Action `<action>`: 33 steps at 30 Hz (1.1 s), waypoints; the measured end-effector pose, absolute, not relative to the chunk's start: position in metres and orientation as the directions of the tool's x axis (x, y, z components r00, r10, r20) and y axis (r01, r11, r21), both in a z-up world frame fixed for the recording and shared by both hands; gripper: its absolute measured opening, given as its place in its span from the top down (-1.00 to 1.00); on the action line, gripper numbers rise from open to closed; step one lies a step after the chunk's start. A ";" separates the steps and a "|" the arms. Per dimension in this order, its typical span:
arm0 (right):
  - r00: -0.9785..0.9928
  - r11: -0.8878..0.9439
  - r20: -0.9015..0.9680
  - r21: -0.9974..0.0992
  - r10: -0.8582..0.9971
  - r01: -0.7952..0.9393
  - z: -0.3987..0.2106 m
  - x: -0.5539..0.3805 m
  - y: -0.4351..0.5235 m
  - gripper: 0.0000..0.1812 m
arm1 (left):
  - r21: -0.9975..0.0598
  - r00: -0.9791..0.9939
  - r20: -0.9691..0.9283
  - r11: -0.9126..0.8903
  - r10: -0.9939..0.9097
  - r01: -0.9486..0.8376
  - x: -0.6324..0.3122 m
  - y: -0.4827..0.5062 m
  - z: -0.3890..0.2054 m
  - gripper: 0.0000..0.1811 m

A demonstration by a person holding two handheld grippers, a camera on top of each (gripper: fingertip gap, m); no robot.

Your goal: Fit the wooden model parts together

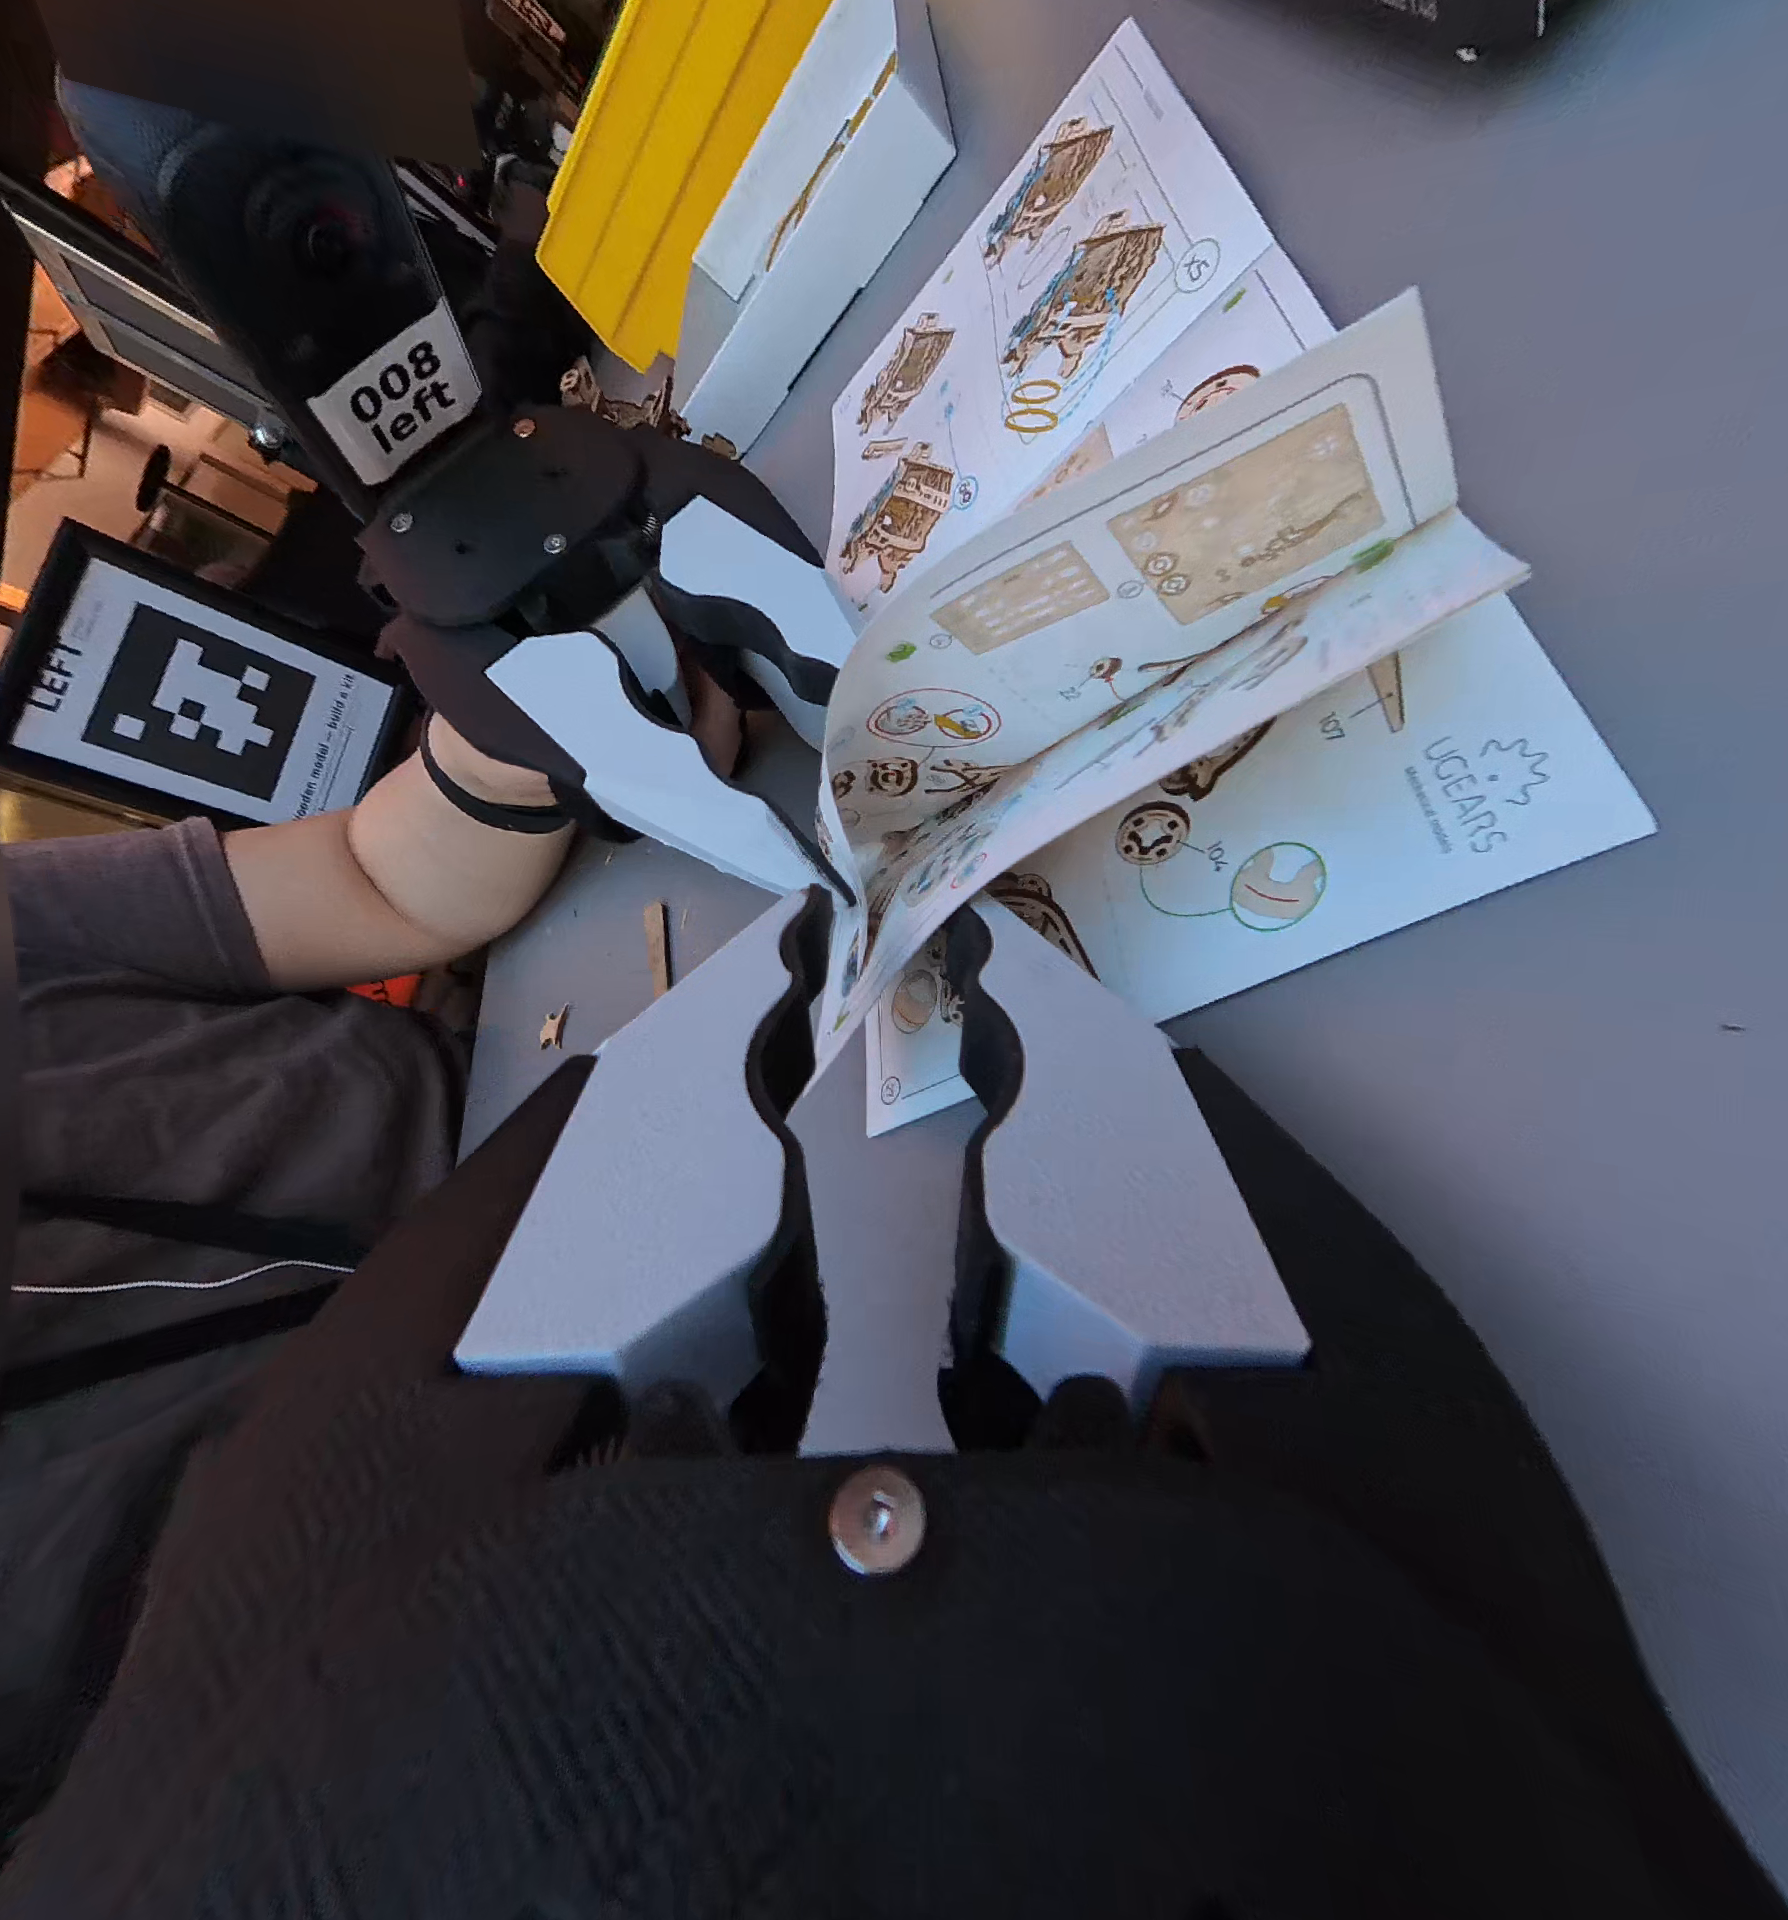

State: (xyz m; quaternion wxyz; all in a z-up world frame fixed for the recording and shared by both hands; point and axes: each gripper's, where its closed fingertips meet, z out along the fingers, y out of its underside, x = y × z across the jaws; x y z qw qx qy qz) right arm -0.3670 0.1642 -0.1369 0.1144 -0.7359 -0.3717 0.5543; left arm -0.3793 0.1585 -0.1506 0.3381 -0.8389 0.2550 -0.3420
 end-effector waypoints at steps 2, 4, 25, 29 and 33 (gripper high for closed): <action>0.123 -0.700 -0.729 -0.574 0.673 0.425 -0.139 -0.365 0.166 0.76 | -0.740 0.637 0.409 -0.646 -0.653 -0.187 -0.380 0.159 -0.150 0.67; 0.169 -0.702 -0.713 -0.568 0.680 0.430 -0.144 -0.360 0.171 0.76 | -0.740 0.637 0.419 -0.650 -0.647 -0.174 -0.381 0.160 -0.149 0.68; 0.230 -0.770 -0.747 -0.538 0.624 0.342 -0.118 -0.379 0.172 1.00 | -0.755 0.650 0.396 -0.633 -0.649 -0.172 -0.386 0.156 -0.134 0.52; 0.248 -0.757 -0.727 -0.542 0.640 0.365 -0.113 -0.369 0.173 1.00 | -0.817 0.670 0.366 -0.568 -0.646 -0.102 -0.411 0.144 -0.077 0.40; 0.328 -0.752 -0.680 -0.554 0.656 0.356 -0.101 -0.342 0.183 1.00 | -0.879 0.681 0.305 -0.472 -0.666 -0.068 -0.448 0.116 -0.011 0.38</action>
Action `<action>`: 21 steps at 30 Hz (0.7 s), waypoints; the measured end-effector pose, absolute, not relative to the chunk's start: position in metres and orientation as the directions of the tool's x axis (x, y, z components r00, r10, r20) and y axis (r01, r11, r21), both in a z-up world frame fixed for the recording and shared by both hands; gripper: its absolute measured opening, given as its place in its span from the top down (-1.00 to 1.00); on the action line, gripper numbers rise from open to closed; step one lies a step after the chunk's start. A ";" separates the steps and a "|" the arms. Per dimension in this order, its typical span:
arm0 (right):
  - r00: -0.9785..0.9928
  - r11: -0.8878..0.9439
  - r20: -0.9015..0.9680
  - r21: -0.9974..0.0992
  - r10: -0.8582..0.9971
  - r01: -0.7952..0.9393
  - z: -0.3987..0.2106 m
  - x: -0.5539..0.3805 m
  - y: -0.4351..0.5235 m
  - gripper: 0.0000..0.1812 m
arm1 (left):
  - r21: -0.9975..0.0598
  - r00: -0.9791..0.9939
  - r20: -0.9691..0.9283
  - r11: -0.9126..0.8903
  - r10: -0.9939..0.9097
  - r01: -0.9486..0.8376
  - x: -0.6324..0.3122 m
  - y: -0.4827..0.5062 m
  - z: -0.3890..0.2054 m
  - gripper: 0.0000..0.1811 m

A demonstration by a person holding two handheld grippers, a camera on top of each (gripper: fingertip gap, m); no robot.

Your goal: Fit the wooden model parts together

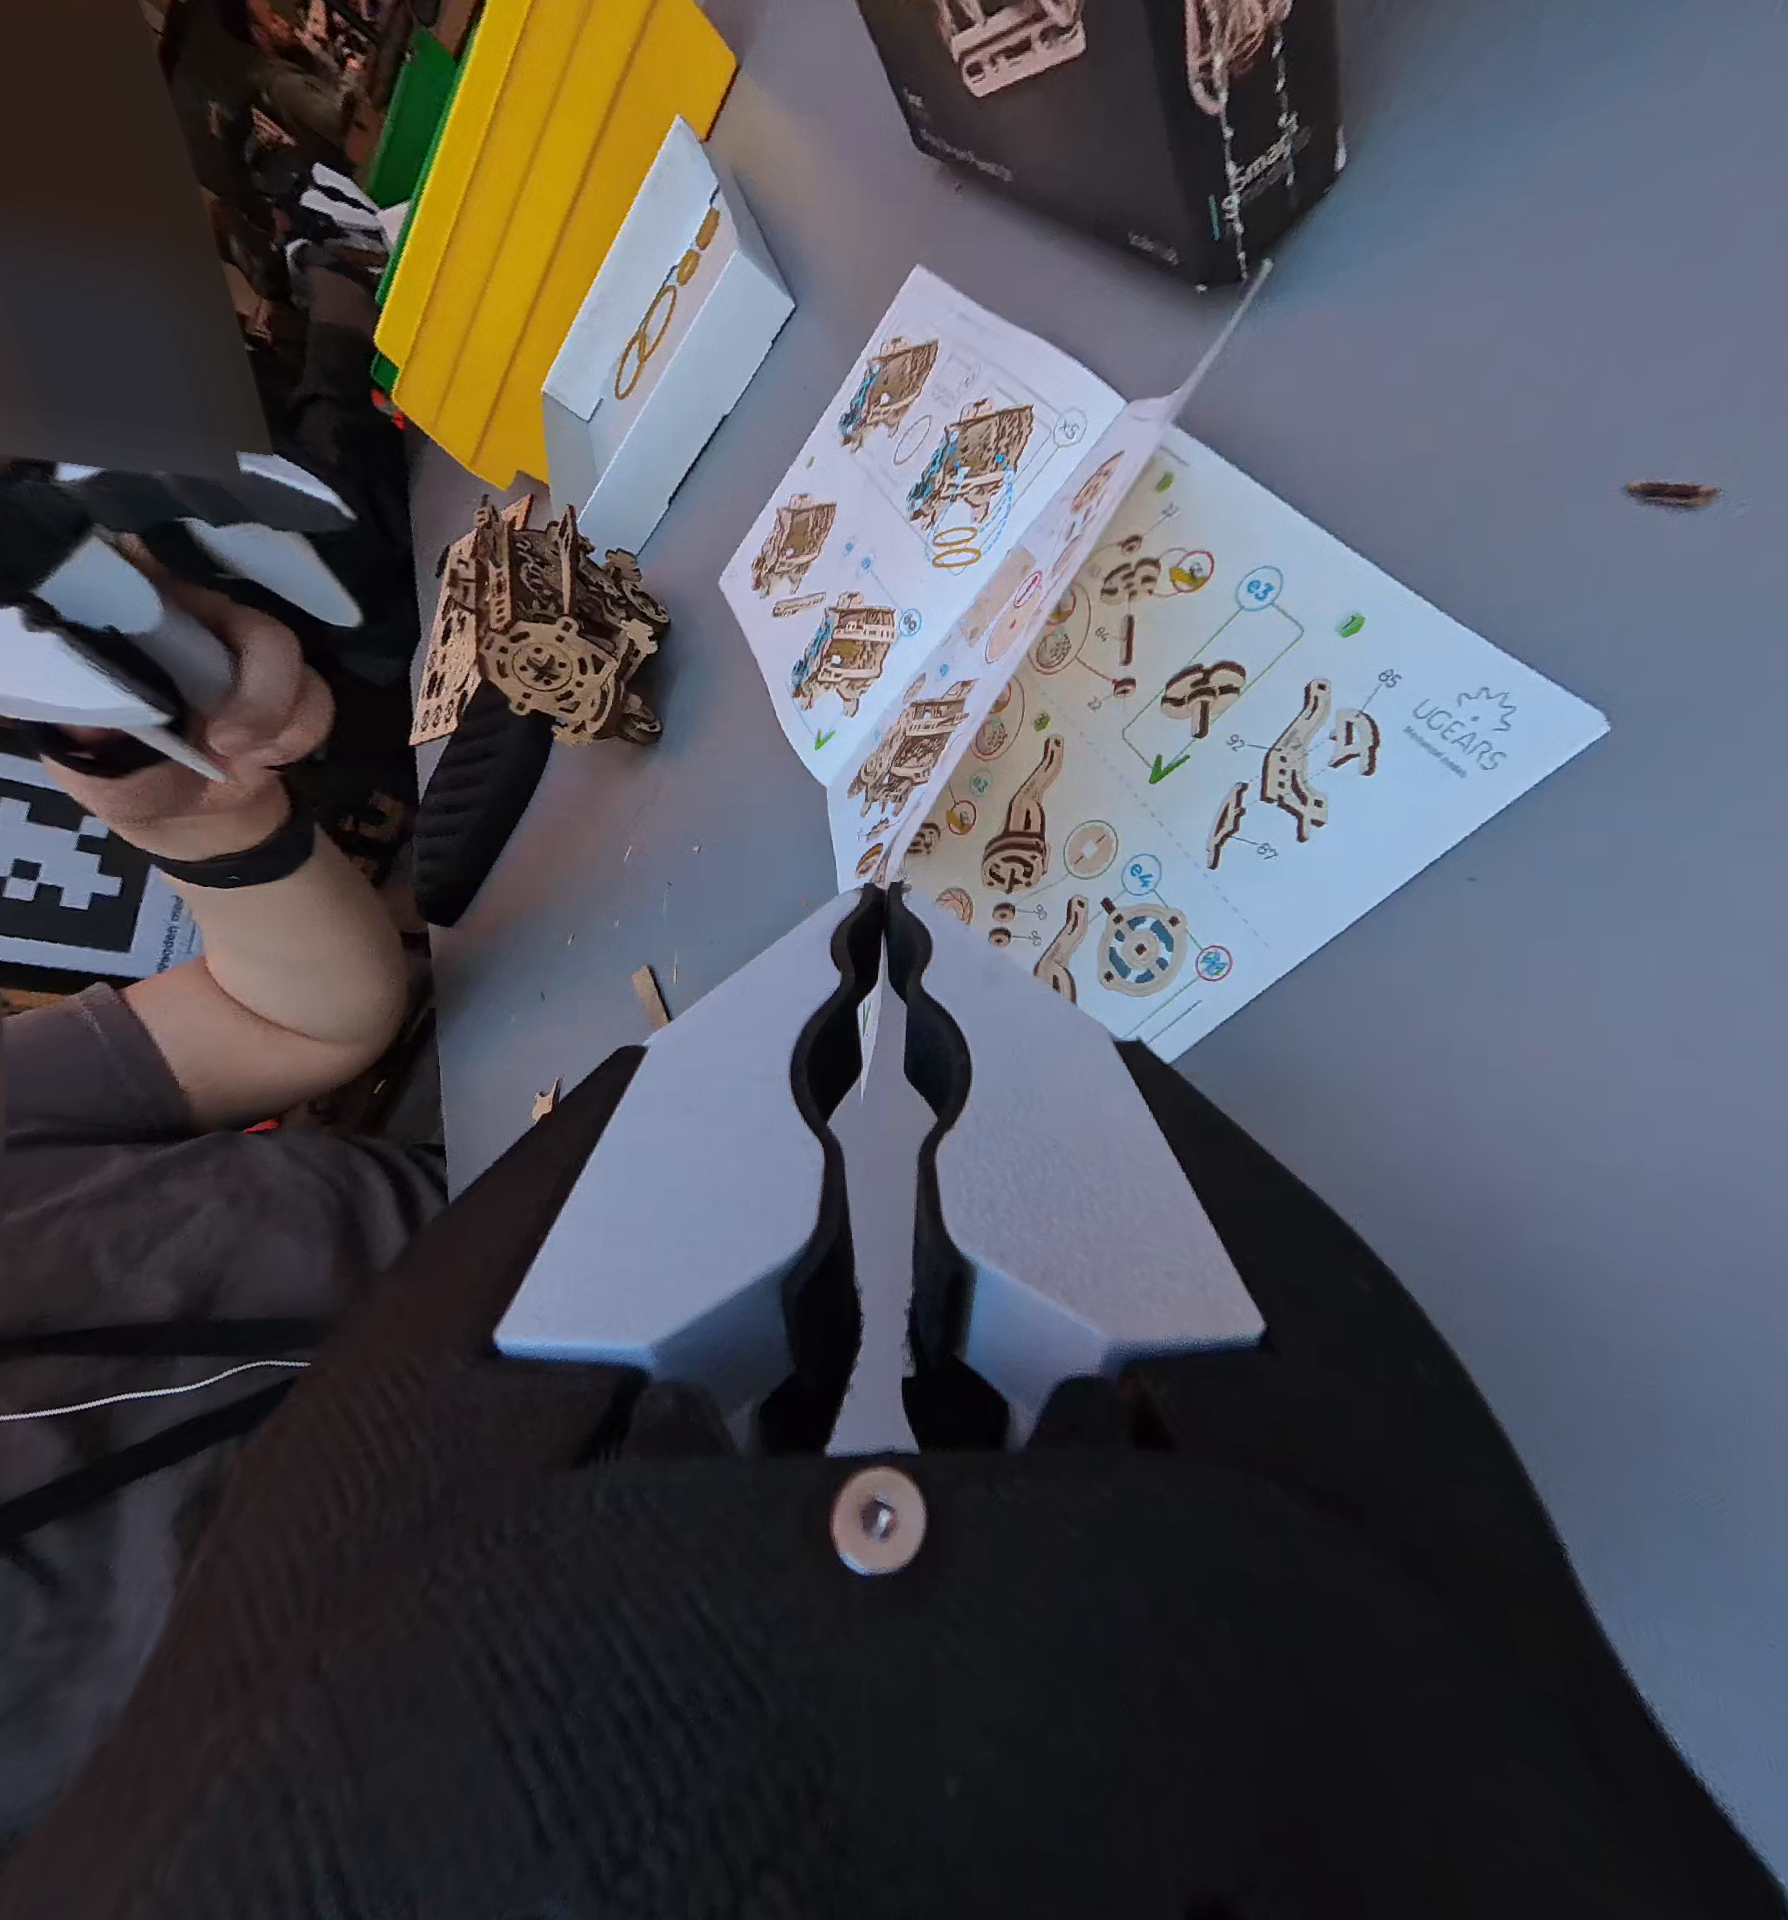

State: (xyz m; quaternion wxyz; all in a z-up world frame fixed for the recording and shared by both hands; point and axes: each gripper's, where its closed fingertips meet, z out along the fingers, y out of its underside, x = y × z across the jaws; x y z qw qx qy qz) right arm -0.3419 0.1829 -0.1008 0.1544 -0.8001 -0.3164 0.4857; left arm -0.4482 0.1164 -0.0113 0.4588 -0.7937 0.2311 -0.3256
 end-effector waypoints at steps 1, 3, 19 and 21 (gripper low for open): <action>0.350 -0.751 -0.665 -0.565 0.660 0.343 -0.095 -0.335 0.185 1.00 | -0.891 0.691 0.289 -0.451 -0.663 -0.059 -0.460 0.110 0.002 0.36; 0.379 -0.741 -0.638 -0.598 0.670 0.305 -0.082 -0.328 0.190 1.00 | -0.907 0.718 0.269 -0.421 -0.642 -0.037 -0.484 0.098 0.024 0.34; 0.312 -0.583 -0.533 -0.471 0.786 0.662 -0.139 -0.529 0.156 1.00 | -0.892 0.752 0.365 -0.438 -0.549 0.113 -0.576 0.059 0.049 0.29; 0.332 -0.590 -0.524 -0.466 0.785 0.660 -0.148 -0.536 0.158 1.00 | -0.890 0.750 0.372 -0.440 -0.546 0.121 -0.582 0.052 0.047 0.29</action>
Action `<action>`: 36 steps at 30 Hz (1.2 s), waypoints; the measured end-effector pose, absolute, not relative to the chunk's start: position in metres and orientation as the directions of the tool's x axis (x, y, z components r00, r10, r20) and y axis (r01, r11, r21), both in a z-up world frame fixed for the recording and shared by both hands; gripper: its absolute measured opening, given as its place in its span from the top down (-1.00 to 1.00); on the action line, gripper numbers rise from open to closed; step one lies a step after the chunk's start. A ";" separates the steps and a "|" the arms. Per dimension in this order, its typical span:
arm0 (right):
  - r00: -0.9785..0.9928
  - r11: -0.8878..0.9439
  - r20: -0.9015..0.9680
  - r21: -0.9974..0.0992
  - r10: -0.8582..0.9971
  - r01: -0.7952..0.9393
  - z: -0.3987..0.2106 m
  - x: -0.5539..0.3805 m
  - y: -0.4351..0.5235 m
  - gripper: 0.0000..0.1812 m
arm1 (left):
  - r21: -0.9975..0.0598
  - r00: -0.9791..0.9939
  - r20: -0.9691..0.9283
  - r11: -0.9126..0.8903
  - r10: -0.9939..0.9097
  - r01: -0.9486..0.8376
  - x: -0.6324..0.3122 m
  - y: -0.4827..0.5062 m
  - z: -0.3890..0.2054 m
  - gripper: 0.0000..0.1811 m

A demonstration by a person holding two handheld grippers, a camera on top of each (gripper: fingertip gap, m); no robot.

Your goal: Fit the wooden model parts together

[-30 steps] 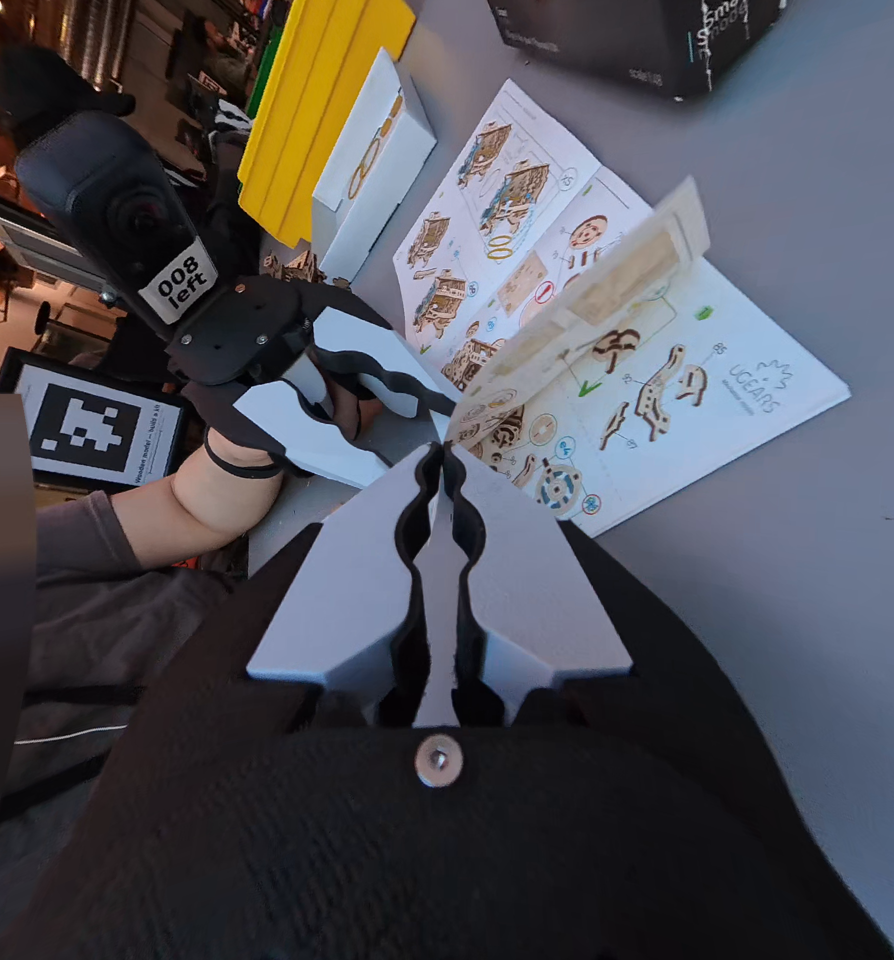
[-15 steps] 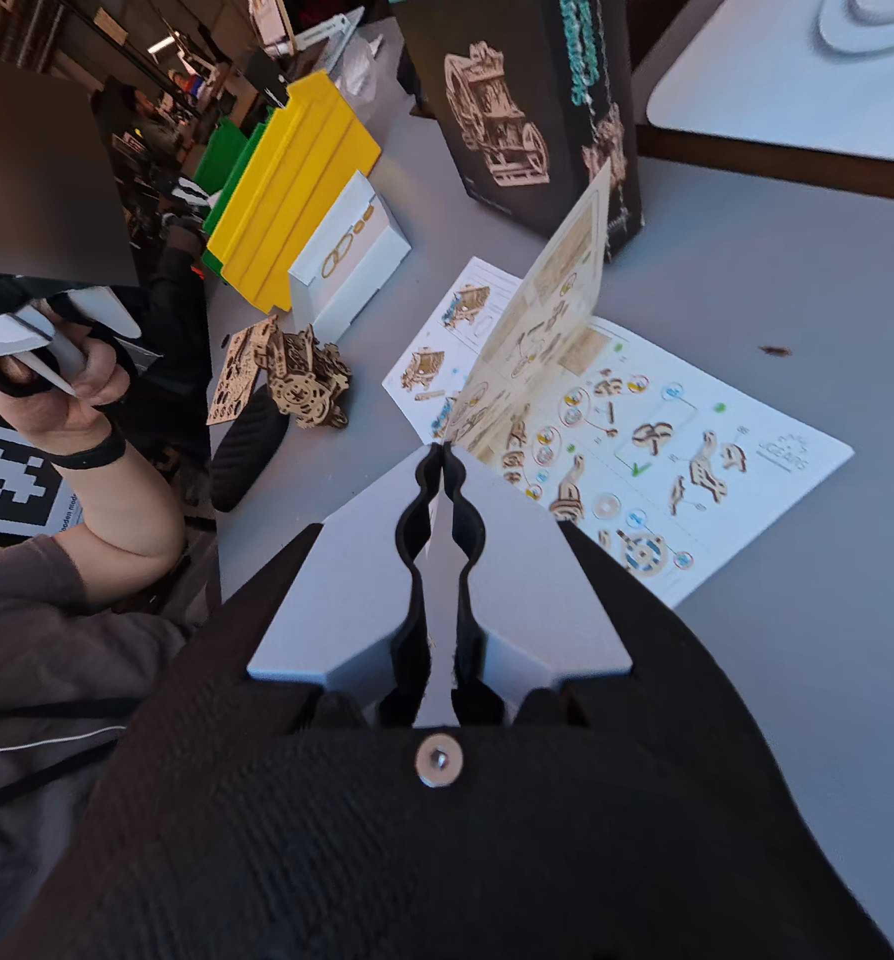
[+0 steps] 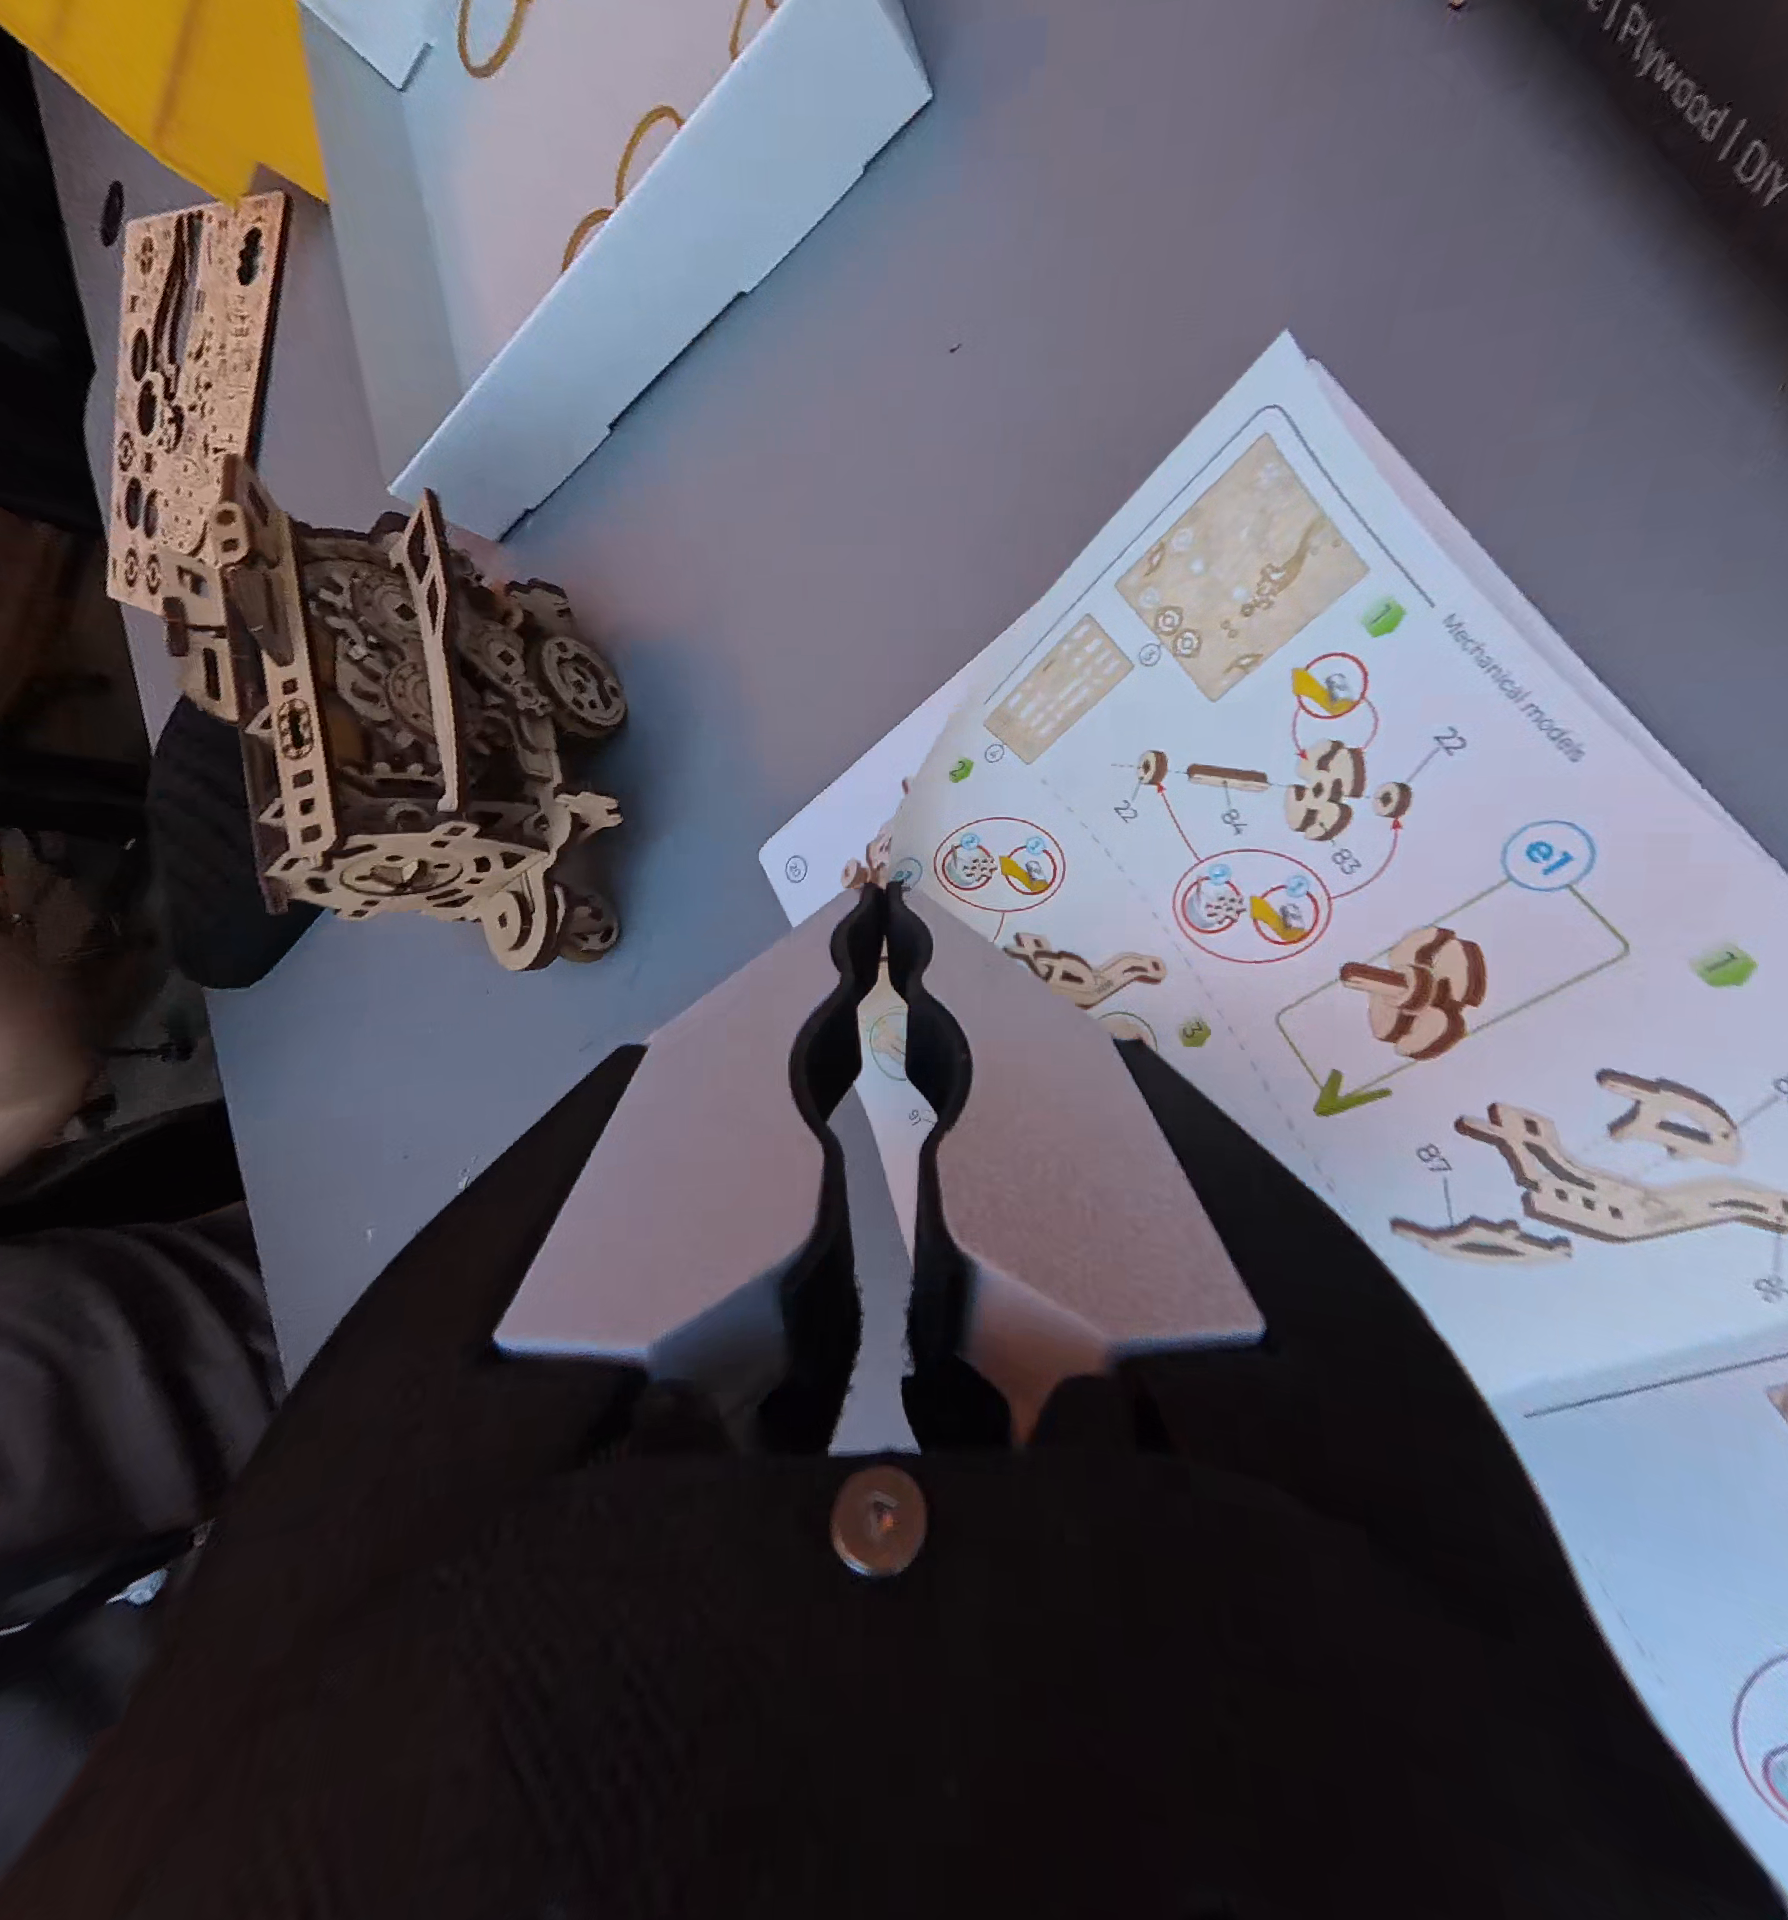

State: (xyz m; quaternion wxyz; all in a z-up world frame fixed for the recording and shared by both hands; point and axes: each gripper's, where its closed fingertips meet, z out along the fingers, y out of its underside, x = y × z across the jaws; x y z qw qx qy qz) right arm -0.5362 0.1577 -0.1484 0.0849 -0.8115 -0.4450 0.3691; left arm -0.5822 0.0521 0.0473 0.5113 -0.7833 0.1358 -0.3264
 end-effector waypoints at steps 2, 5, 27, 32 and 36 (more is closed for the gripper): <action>0.355 -0.594 -0.502 -0.472 0.789 0.651 -0.152 -0.537 0.163 0.95 | -0.889 0.750 0.376 -0.441 -0.544 0.125 -0.588 0.046 0.046 0.29; 0.361 -0.592 -0.494 -0.471 0.791 0.654 -0.154 -0.537 0.164 0.69 | -0.887 0.753 0.374 -0.445 -0.541 0.120 -0.596 0.041 0.042 0.30; 0.088 -0.177 -0.160 -0.725 0.983 0.666 -0.121 -0.449 0.193 1.00 | -0.898 0.745 0.355 -0.427 -0.565 0.104 -0.610 0.019 0.041 0.32; 0.047 -0.176 -0.202 -0.690 0.978 0.702 -0.143 -0.456 0.186 1.00 | -0.903 0.747 0.346 -0.417 -0.568 0.101 -0.610 0.020 0.045 0.33; 0.063 -0.226 -0.281 -0.597 0.958 0.770 -0.165 -0.456 0.184 1.00 | -0.903 0.755 0.335 -0.420 -0.563 0.086 -0.610 0.019 0.044 0.33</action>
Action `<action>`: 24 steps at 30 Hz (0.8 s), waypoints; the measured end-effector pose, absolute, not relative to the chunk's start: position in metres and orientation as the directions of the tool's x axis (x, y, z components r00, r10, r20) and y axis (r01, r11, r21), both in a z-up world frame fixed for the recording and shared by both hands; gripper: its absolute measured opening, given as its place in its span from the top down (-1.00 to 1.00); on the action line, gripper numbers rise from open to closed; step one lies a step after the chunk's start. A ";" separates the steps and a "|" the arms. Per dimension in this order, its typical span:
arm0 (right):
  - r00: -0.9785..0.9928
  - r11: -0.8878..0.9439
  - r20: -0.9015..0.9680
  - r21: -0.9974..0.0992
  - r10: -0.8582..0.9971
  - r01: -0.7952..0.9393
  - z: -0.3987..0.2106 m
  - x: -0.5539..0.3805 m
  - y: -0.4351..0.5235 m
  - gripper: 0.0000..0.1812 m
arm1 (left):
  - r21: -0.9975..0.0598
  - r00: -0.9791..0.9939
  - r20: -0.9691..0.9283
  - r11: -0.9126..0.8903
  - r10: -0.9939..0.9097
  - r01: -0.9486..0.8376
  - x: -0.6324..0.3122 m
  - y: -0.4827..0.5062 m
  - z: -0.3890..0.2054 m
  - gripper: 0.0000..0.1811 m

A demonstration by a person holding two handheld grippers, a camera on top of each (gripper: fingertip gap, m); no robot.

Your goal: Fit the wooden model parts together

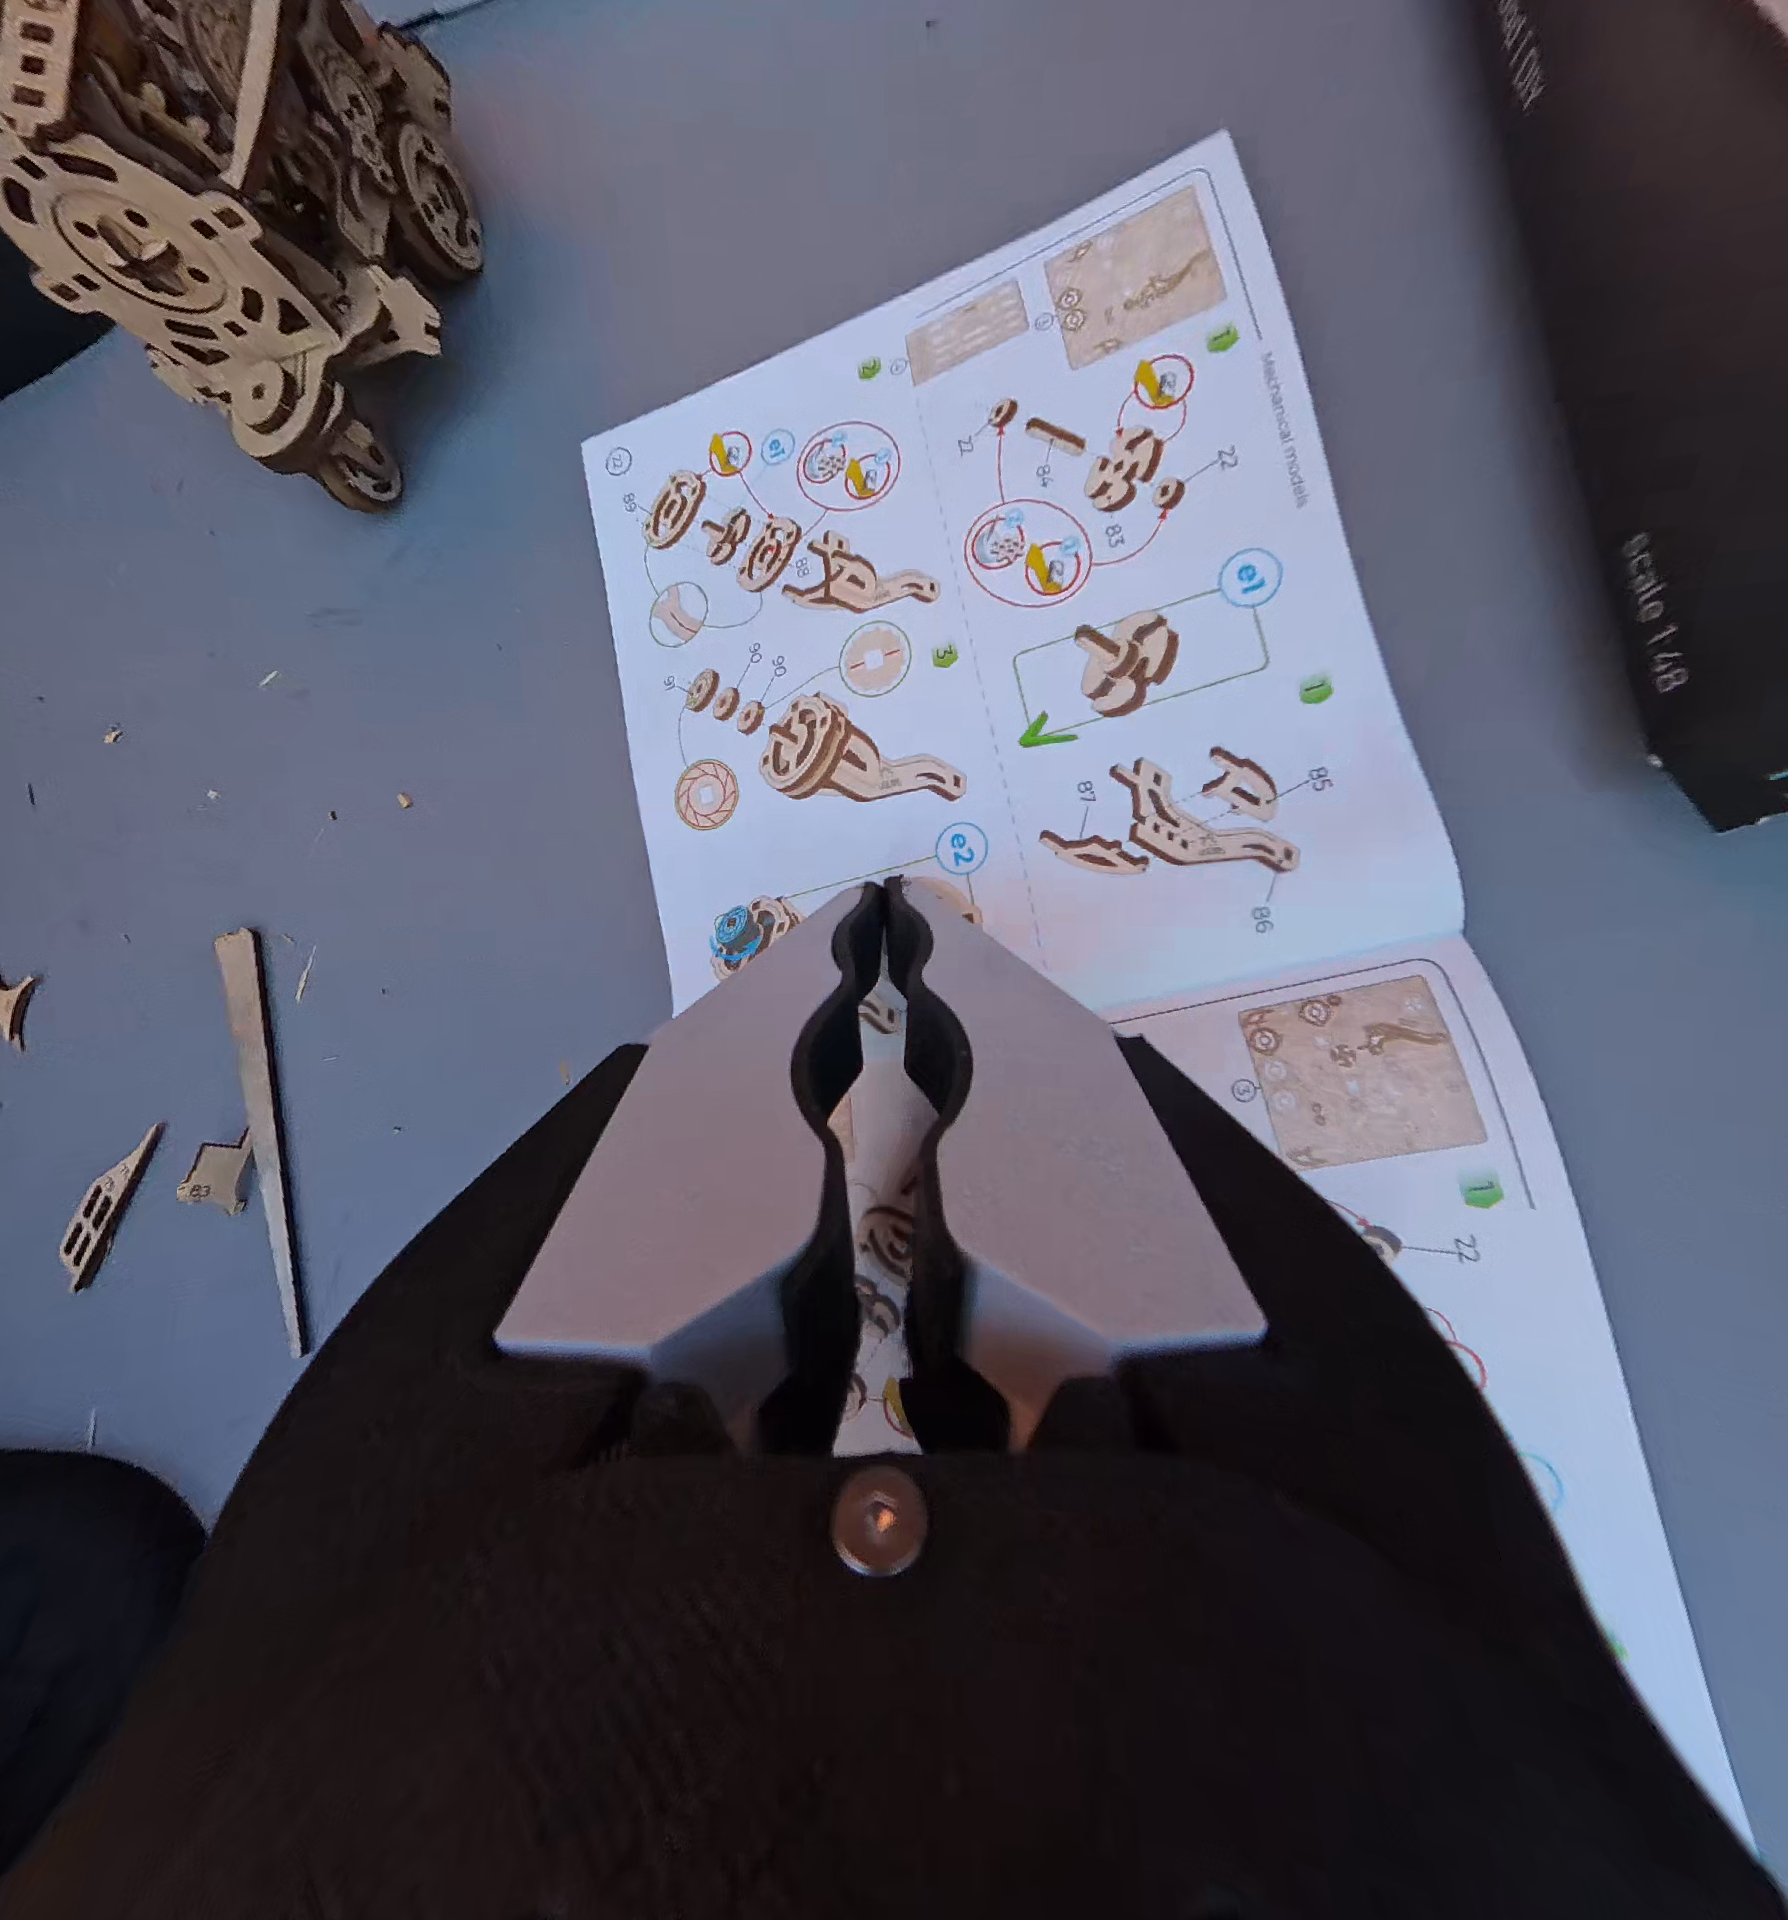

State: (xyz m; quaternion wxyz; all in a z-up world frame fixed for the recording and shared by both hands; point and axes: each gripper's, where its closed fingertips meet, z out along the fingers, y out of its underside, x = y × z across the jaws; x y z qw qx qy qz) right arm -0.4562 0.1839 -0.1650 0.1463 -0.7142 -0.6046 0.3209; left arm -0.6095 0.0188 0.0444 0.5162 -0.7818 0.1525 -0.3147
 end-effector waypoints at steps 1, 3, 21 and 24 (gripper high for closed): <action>0.060 -0.238 -0.301 -0.599 0.952 0.765 -0.165 -0.458 0.183 1.00 | -0.903 0.758 0.330 -0.422 -0.563 0.081 -0.609 0.018 0.044 0.33; 0.065 -0.267 -0.341 -0.588 0.938 0.764 -0.166 -0.459 0.184 1.00 | -0.903 0.762 0.323 -0.423 -0.561 0.071 -0.609 0.017 0.042 0.33; 0.400 -0.821 -0.749 -0.332 0.529 0.464 -0.163 -0.459 0.244 1.00 | -0.913 0.785 0.281 -0.406 -0.552 0.041 -0.608 0.003 0.049 0.33; 0.400 -0.824 -0.748 -0.343 0.530 0.451 -0.161 -0.460 0.242 1.00 | -0.914 0.790 0.275 -0.404 -0.549 0.037 -0.609 0.001 0.050 0.33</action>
